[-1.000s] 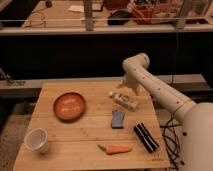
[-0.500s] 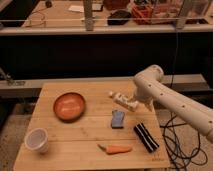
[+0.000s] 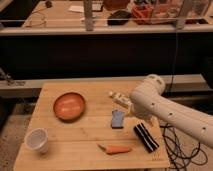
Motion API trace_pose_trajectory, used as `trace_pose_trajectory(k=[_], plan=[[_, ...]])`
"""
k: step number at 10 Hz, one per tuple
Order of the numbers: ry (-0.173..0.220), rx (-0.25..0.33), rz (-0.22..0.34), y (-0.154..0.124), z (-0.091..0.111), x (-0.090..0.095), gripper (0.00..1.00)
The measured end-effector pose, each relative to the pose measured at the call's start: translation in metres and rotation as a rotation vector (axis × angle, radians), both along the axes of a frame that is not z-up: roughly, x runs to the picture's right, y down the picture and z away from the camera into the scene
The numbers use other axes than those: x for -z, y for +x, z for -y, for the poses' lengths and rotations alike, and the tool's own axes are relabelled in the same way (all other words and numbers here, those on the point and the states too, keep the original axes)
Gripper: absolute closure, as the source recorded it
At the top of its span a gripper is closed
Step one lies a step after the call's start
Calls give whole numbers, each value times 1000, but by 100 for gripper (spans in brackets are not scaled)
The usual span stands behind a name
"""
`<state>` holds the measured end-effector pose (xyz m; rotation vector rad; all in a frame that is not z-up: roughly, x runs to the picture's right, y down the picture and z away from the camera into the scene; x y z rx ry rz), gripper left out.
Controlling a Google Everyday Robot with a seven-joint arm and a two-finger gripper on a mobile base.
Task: Move the arm in a circular motion
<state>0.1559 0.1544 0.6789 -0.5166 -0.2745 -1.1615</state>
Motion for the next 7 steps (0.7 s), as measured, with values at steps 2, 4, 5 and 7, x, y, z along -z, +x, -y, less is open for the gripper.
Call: trace_pose_trajectory(k=[2,4,5,7], plan=[[27,54,102,-48,1,26,20],[63,127,232,-103,18,36,20],[76,147,272,-119,27,36,20],[119,195,375,-155,64,30,20]])
